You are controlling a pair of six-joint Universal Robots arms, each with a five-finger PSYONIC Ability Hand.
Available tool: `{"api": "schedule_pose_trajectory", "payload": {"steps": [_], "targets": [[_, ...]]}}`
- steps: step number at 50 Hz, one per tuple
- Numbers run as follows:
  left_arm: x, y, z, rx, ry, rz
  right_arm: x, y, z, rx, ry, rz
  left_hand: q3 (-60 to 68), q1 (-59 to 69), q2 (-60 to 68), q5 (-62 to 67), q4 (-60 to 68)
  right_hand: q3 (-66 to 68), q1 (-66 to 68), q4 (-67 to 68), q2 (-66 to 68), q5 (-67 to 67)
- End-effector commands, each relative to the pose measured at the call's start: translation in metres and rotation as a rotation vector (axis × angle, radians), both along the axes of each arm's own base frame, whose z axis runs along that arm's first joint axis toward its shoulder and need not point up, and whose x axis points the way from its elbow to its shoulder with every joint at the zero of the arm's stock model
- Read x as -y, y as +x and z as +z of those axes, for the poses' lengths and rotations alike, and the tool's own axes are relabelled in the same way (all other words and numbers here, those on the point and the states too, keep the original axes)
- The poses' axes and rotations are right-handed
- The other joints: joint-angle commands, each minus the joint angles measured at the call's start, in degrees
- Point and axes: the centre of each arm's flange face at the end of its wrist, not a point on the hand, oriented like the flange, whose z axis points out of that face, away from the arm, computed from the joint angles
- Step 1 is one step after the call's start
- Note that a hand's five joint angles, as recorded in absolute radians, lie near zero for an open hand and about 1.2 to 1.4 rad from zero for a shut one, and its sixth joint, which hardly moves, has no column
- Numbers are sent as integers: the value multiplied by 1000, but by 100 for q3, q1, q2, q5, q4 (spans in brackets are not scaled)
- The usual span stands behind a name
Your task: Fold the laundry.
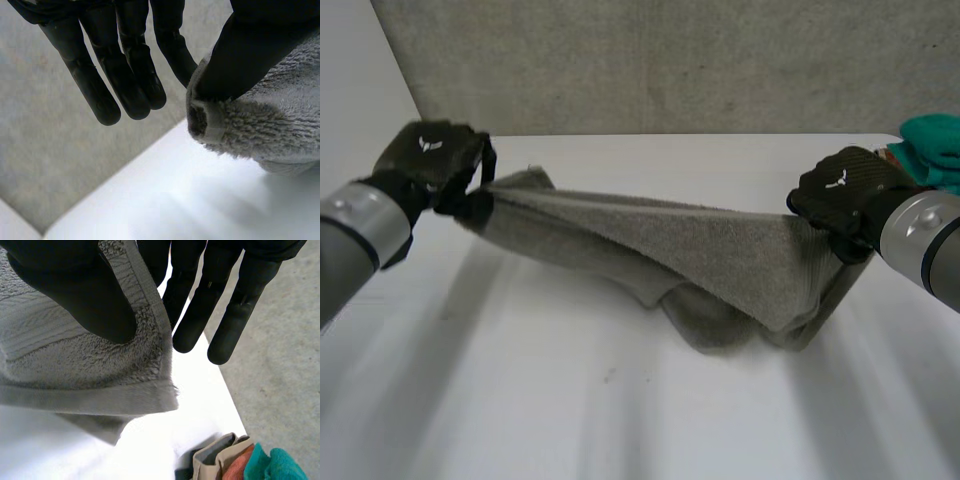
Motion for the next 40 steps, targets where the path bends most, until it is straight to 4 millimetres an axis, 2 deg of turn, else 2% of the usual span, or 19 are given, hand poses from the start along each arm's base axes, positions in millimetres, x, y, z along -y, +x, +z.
{"api": "schedule_pose_trajectory", "payload": {"steps": [1, 4, 5, 7, 8, 11, 12, 13, 15, 17, 19, 22, 24, 27, 31, 32, 35, 36, 40], "targets": [[-8, -3, -32, 16, 82, -2, 17, 9, -31, -47, 71, 13, 1179, 1489, 1147, 1341, 1128, 1181, 1588, 1143, 1287, 1178], [15, -14, -45, 14, 45, -18, 38, 16, -40, -38, 57, -8, 1179, 1489, 1147, 1341, 1128, 1181, 1588, 1143, 1287, 1178], [30, -21, -45, 6, -7, -23, 53, 20, -39, -9, 15, -36, 1179, 1489, 1147, 1341, 1128, 1181, 1588, 1143, 1287, 1178], [49, -28, -37, -12, -80, -25, 70, 25, -32, 41, -57, -66, 1179, 1489, 1147, 1341, 1128, 1181, 1588, 1143, 1287, 1178], [54, -31, -32, -19, -110, -30, 87, 29, -18, 104, -166, -89, 1179, 1489, 1147, 1341, 1128, 1181, 1588, 1143, 1287, 1178], [81, -45, 12, -70, -298, -29, 109, 37, 13, 222, -361, -106, 1179, 1489, 1147, 1341, 1128, 1181, 1588, 1143, 1287, 1178], [85, -47, 21, -83, -332, -29, 118, 44, 36, 306, -501, -97, 1179, 1489, 1147, 1341, 1128, 1181, 1588, 1143, 1287, 1178], [89, -54, 46, -110, -425, -31, 122, 46, 48, 347, -573, -91, 1179, 1489, 1147, 1341, 1128, 1181, 1588, 1143, 1287, 1178], [91, -60, 77, -159, -535, -26, 127, 49, 69, 428, -707, -81, 1179, 1489, 1147, 1341, 1128, 1181, 1588, 1143, 1287, 1178], [89, -62, 108, -223, -655, -4, 127, 51, 110, 573, -949, -43, 1179, 1489, 1147, 1341, 1128, 1181, 1588, 1143, 1287, 1178], [85, -60, 123, -291, -719, 39, 123, 51, 124, 619, -1031, -20, 1179, 1489, 1147, 1341, 1128, 1181, 1588, 1143, 1287, 1178], [73, -56, 140, -340, -758, 69, 121, 55, 124, 628, -1040, 21, 1179, 1489, 1147, 1341, 1128, 1181, 1588, 1143, 1287, 1178], [66, -55, 135, -338, -730, 82, 120, 61, 115, 621, -999, 41, 1179, 1489, 1147, 1341, 1128, 1181, 1588, 1143, 1287, 1178], [56, -55, 103, -287, -615, 83, 120, 64, 99, 603, -925, 44, 1179, 1489, 1147, 1341, 1128, 1181, 1588, 1143, 1287, 1178], [45, -54, 54, -220, -444, 88, 122, 66, 58, 532, -739, 35, 1179, 1489, 1147, 1341, 1128, 1181, 1588, 1143, 1287, 1178], [42, -54, 43, -206, -408, 89, 122, 65, 37, 493, -649, 25, 1179, 1489, 1147, 1341, 1128, 1181, 1588, 1143, 1287, 1178], [29, -48, -5, -139, -250, 104, 119, 65, 0, 427, -493, 11, 1179, 1489, 1147, 1341, 1128, 1181, 1588, 1143, 1287, 1178], [20, -45, -27, -108, -178, 107, 115, 63, -25, 381, -386, 1, 1179, 1489, 1147, 1341, 1128, 1181, 1588, 1143, 1287, 1178], [-8, -40, -72, -42, -24, 98, 98, 56, -78, 286, -166, -12, 1179, 1489, 1147, 1341, 1128, 1181, 1588, 1143, 1287, 1178]]}}
